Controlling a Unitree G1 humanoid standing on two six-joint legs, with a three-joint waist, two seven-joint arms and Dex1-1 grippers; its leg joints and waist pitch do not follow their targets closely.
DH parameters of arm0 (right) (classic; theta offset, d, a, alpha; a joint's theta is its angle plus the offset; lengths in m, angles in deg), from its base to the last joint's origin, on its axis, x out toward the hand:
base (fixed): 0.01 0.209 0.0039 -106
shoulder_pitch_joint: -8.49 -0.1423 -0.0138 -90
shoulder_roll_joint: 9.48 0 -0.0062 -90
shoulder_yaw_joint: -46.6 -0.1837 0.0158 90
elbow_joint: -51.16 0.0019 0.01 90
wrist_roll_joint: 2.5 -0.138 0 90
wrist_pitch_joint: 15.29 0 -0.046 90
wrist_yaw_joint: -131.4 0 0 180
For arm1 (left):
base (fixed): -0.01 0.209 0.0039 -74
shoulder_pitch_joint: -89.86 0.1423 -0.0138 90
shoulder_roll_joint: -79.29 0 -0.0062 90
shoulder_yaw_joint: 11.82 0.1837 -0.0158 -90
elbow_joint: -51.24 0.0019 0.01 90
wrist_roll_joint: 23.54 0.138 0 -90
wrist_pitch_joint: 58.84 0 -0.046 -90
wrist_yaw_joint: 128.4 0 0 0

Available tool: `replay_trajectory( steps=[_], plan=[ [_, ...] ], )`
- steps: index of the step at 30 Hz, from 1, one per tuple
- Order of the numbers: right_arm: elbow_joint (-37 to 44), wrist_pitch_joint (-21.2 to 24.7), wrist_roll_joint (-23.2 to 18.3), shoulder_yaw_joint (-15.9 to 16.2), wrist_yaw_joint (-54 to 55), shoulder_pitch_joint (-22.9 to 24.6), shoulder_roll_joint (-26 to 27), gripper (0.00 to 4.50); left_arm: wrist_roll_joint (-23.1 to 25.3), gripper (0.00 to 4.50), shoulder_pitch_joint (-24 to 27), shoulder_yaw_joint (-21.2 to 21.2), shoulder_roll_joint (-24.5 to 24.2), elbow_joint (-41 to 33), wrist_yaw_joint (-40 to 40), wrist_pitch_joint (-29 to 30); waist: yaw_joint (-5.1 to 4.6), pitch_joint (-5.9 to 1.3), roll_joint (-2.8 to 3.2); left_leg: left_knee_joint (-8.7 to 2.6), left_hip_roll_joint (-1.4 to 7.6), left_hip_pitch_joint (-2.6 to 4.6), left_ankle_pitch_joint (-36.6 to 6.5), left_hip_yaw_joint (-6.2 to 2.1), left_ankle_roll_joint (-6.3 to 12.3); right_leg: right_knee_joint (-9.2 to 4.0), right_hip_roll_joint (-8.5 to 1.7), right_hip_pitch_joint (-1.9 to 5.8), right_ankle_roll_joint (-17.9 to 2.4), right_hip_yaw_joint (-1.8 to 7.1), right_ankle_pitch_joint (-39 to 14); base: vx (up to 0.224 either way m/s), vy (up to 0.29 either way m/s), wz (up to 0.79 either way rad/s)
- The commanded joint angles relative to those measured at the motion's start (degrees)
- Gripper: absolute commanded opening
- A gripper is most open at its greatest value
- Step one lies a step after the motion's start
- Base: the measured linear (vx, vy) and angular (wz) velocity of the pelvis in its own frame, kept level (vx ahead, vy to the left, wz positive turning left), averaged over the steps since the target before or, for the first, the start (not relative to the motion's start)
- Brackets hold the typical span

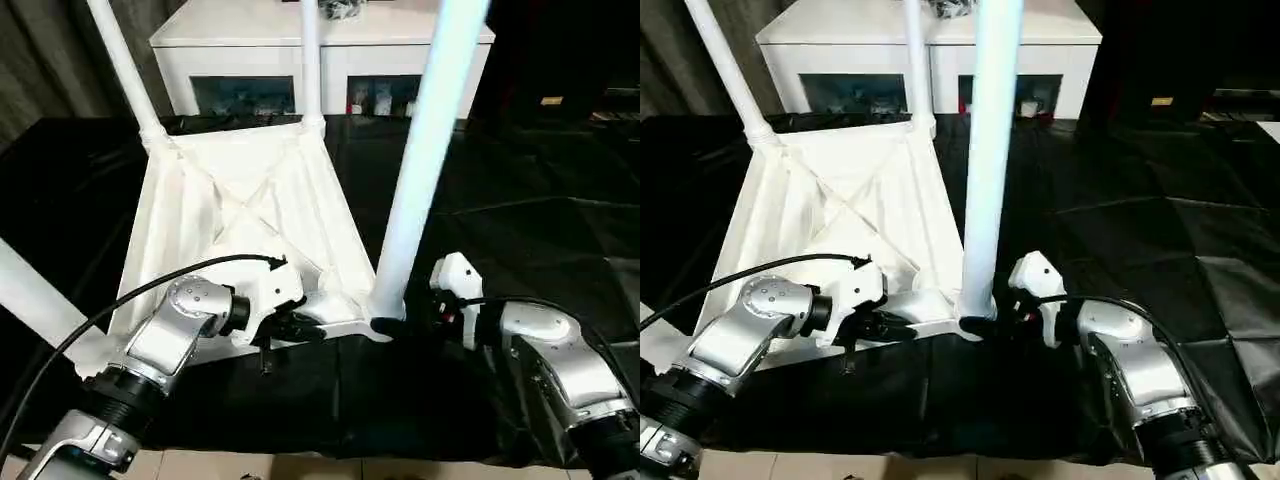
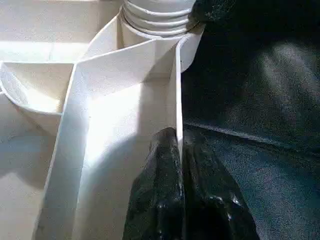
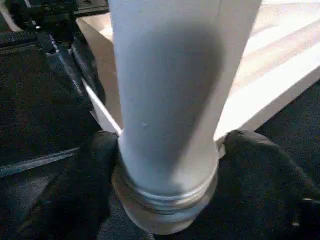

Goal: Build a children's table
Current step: Rotate leg to tighten

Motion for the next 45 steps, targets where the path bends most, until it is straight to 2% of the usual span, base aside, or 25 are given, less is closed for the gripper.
replay_trajectory(
  steps=[1,6,10,14,16,17,19,20,22,23,24,27,28,30,32,34,35,37,39,42,43,45],
  plan=[
    [-0.3,0.7,-1.3,-0.7,-0.2,-0.7,0.3,3.22,-1.7,0.0,-0.8,0.4,0.0,-2.4,-2.0,-0.5,-0.12,-3.7,-0.42,-4.6,1.77,-0.05,-9.8,-0.16,4.75,-2.91,-1.88,3.21,-15.1,2.46,-10.4,0.0,0.0,0.0],
    [-0.3,1.0,-1.7,-0.8,-0.8,-0.6,0.4,2.8,-1.6,0.0,-0.8,0.4,-0.1,-2.3,-2.0,-0.5,-0.15,-3.69,-0.39,-4.64,1.79,0.01,-10.6,-0.17,4.35,-2.99,-1.81,3.18,-15.0,2.44,-10.9,0.0,0.0,0.0],
    [0.1,1.7,-2.3,-1.1,-1.2,-0.1,0.7,2.66,-1.5,0.0,-0.8,0.5,-0.1,-2.2,-2.2,-0.4,-0.15,-3.71,-0.34,-4.64,1.77,-0.01,-10.4,-0.17,4.34,-2.96,-1.82,3.22,-15.1,2.44,-10.4,0.0,0.0,0.0],
    [-1.3,1.4,-0.5,-0.6,1.3,0.0,1.3,2.63,-0.9,0.0,-0.8,1.1,-0.3,-2.0,-2.0,0.0,-0.18,-3.75,-0.35,-4.58,1.75,-0.05,-9.9,-0.17,4.37,-2.87,-1.83,3.26,-15.3,2.43,-9.9,0.0,0.0,0.0],
    [-2.4,1.4,0.7,-0.3,3.0,-0.2,1.7,2.62,-0.2,0.0,-0.8,1.3,-0.2,-1.6,-1.3,0.1,-0.3,-3.64,-0.38,-4.71,1.73,-0.18,-10.8,-0.22,4.01,-3.0,-1.86,3.3,-14.9,2.39,-11.4,0.0,0.0,0.0],
    [-5.2,1.1,4.1,-0.1,8.5,-1.4,3.2,2.62,1.7,0.0,-1.3,1.7,0.7,-0.2,1.6,0.5,-0.45,-3.48,-0.38,-4.81,1.75,-0.07,-11.7,-0.18,3.49,-3.23,-1.79,3.07,-14.5,2.38,-13.0,0.0,0.0,0.0],
    [-8.0,1.3,6.6,-0.1,14.2,-2.7,5.0,2.61,3.2,0.0,-2.1,1.7,2.3,1.7,5.0,0.6,-0.65,-3.16,-0.35,-5.0,1.64,-0.09,-13.8,-0.2,2.5,-3.62,-1.78,2.96,-13.6,2.31,-16.7,0.0,0.0,0.0],
    [-10.9,2.2,8.2,-0.7,20.3,-4.2,7.4,2.61,4.3,0.0,-3.0,1.5,4.5,3.8,8.9,1.4,-1.18,-2.94,-0.58,-5.04,1.27,0.04,-16.5,-0.35,0.66,-4.13,-1.85,2.88,-11.3,2.23,-22.9,0.0,0.0,0.0],
    [-14.0,4.4,9.1,-1.7,27.6,-5.9,10.8,2.61,5.1,0.0,-4.4,0.8,7.7,6.4,13.9,2.6,-1.86,-2.91,-0.78,-5.03,1.01,0.23,-17.8,-0.55,-0.45,-4.67,-1.87,2.7,-9.7,2.09,-26.9,0.0,0.0,0.0],
    [-16.2,6.4,9.6,-2.4,32.7,-7.2,13.0,2.61,5.7,0.0,-5.6,0.2,10.2,8.7,18.0,3.2,-2.06,-3.03,-0.91,-5.02,1.09,0.28,-18.3,-0.71,-0.15,-4.91,-1.98,2.74,-8.8,2.04,-28.0,0.0,0.0,0.0],
    [-18.2,7.6,10.0,-2.9,36.6,-8.4,14.9,2.61,6.0,0.0,-6.9,-0.5,12.5,10.8,21.9,3.7,-2.26,-2.87,-0.81,-5.03,1.05,0.2,-18.4,-0.61,0.09,-5.02,-1.89,2.54,-8.7,2.1,-28.3,0.0,0.0,0.0],
    [-23.3,8.4,10.0,-5.0,45.9,-11.7,19.8,2.61,6.4,0.0,-9.9,-2.5,17.9,15.7,30.8,5.2,-2.71,-3.05,-0.79,-4.78,0.7,0.57,-19.4,-0.69,-0.12,-5.6,-1.82,2.15,-7.8,1.75,-30.3,0.0,0.0,0.0],
    [-24.8,8.3,9.5,-5.9,48.5,-12.6,21.3,2.61,6.6,0.0,-10.7,-2.8,19.0,16.8,32.8,5.0,-2.68,-3.22,-0.67,-4.83,0.77,0.4,-18.7,-0.77,0.27,-5.5,-1.84,2.36,-7.9,1.7,-28.8,0.0,0.0,0.0],
    [-28.7,7.5,8.7,-7.5,53.4,-15.2,24.8,2.61,7.7,0.0,-12.8,-3.5,21.4,19.9,37.4,3.6,-2.91,-3.23,-0.55,-4.84,0.69,0.39,-19.1,-0.73,0.79,-5.6,-1.78,2.13,-8.3,1.6,-28.3,0.0,0.0,0.0],
    [-31.2,5.2,8.9,-7.2,53.6,-17.1,26.8,2.61,8.6,0.0,-14.0,-3.5,22.3,21.7,38.6,2.0,-2.69,-3.52,-0.68,-4.91,0.84,0.27,-17.7,-0.64,1.51,-5.33,-1.76,2.3,-9.3,1.73,-24.2,0.0,0.0,0.0],
    [-31.2,3.8,8.7,-6.9,52.5,-17.5,27.2,2.61,8.7,0.0,-14.1,-3.5,22.3,21.8,38.0,1.5,-2.63,-3.58,-0.69,-5.06,0.96,-0.29,-16.0,-0.66,2.03,-4.86,-1.79,2.82,-10.2,1.76,-20.9,0.0,0.0,0.0],
    [-30.4,2.4,8.2,-7.1,51.1,-17.4,27.3,2.95,8.7,0.0,-14.0,-3.4,22.0,21.7,37.4,1.2,-2.54,-3.62,-0.64,-5.03,1.04,-0.28,-15.9,-0.59,2.43,-4.81,-1.88,2.82,-10.5,1.78,-20.4,0.0,0.0,0.0],
    [-29.0,0.5,8.2,-7.3,49.5,-17.1,26.9,3.3,8.8,0.0,-13.6,-3.1,21.0,21.3,36.3,0.6,-2.38,-3.72,-0.6,-4.95,1.01,-0.34,-14.9,-0.51,2.98,-4.69,-1.97,2.9,-10.9,1.86,-19.4,0.0,0.0,0.0],
    [-27.8,-0.4,9.1,-6.9,49.2,-16.6,25.8,3.32,8.7,0.0,-13.1,-2.7,20.0,20.5,35.1,0.2,-2.3,-3.73,-0.63,-4.94,1.05,-0.45,-13.8,-0.46,3.32,-4.53,-1.98,3.06,-11.4,1.9,-18.3,0.0,0.0,0.0],
    [-24.7,-0.3,9.2,-6.9,47.3,-15.4,23.6,3.64,9.0,0.0,-11.7,-2.2,18.1,18.4,33.4,0.5,-1.97,-3.78,-0.68,-4.83,1.08,-0.43,-11.8,-0.24,4.15,-4.39,-2.0,3.16,-12.0,1.97,-16.8,0.0,0.0,0.0],
    [-24.4,-0.3,9.3,-6.7,47.1,-15.2,23.3,3.64,9.0,0.0,-11.6,-2.1,17.9,18.1,33.3,0.6,-1.97,-3.82,-0.69,-4.84,1.1,-0.7,-11.0,-0.29,4.4,-4.24,-2.09,3.39,-12.1,1.94,-16.5,0.0,0.0,0.0],
    [-19.4,-0.3,10.7,-4.4,41.9,-12.7,18.6,3.71,9.1,0.0,-9.6,-1.4,15.5,14.4,30.6,1.2,-1.81,-3.87,-0.66,-4.73,1.28,-0.64,-9.9,-0.27,4.52,-4.15,-2.01,3.35,-11.9,1.88,-15.6,0.0,0.0,0.0]
  ],
)
